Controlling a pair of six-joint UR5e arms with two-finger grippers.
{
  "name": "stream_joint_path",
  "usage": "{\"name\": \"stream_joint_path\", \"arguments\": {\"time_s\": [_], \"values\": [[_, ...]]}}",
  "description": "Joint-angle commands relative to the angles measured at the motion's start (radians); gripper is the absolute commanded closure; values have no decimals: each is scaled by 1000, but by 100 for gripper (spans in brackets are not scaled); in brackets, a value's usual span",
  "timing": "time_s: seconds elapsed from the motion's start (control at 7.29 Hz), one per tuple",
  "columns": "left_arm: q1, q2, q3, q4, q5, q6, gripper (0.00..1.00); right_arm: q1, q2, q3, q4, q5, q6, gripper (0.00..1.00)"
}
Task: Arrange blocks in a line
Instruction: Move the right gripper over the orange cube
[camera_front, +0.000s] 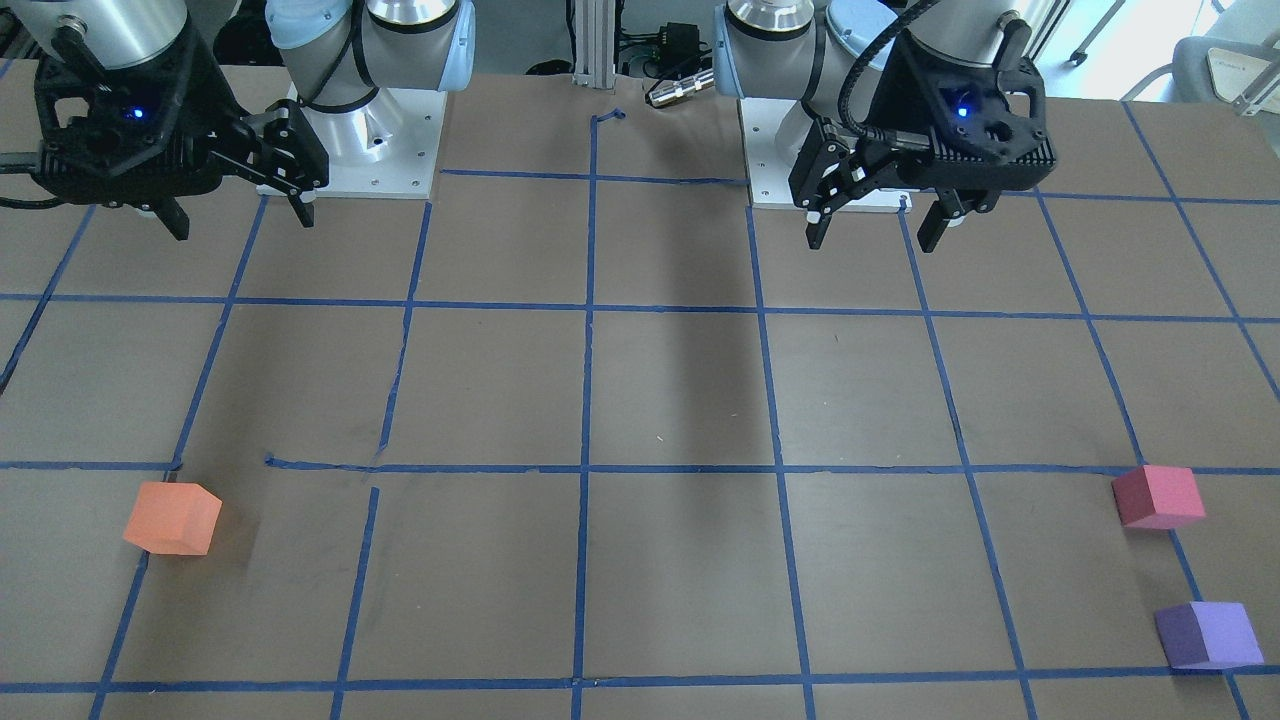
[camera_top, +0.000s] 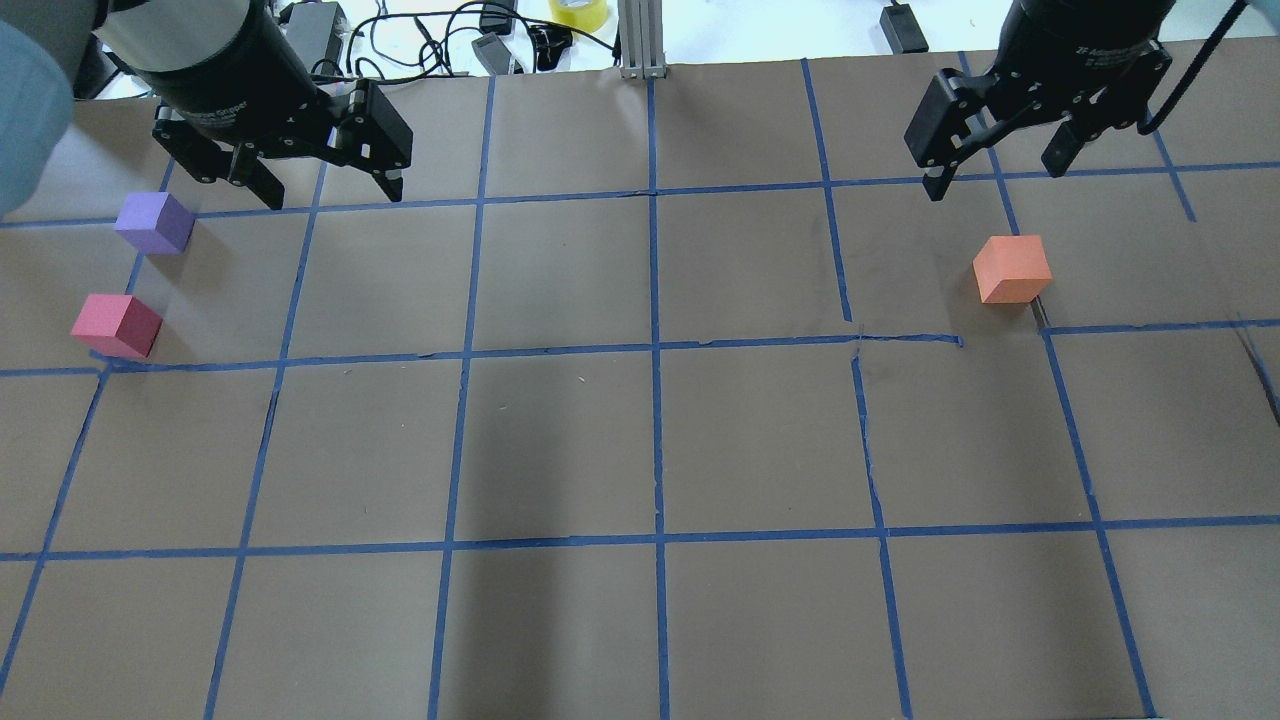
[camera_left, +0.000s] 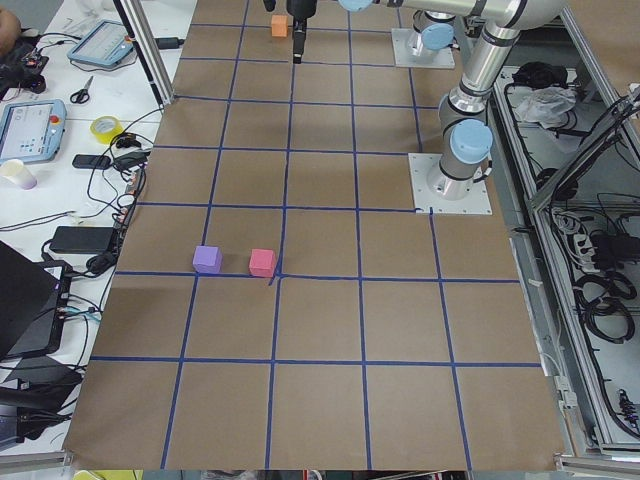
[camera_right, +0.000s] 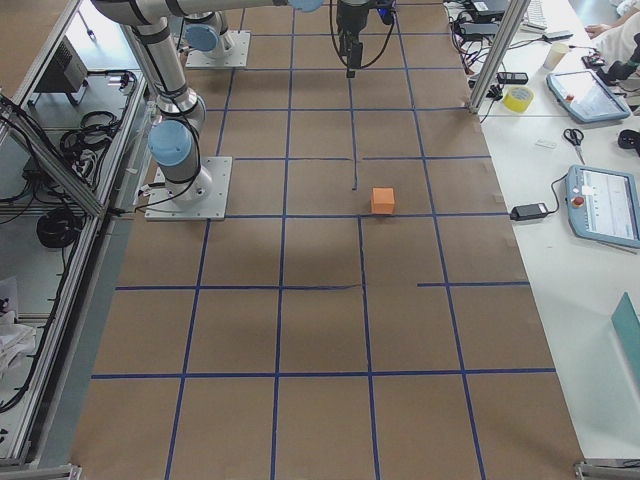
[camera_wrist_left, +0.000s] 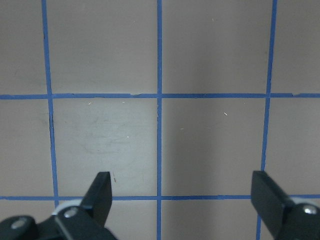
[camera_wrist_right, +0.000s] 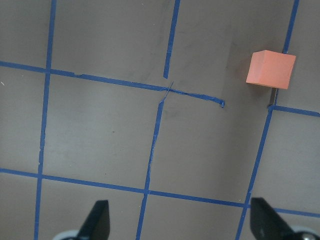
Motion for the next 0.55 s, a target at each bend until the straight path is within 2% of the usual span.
{"name": "stream_joint_path", "arguments": {"time_s": [0.0,0.41], "values": [[-1,13,-30,8,-2,0,0,-1,-1,0,0,0,-1,0],[1,13,-33,9,-2,0,0,-14,10,-9,3,0,2,0]]}}
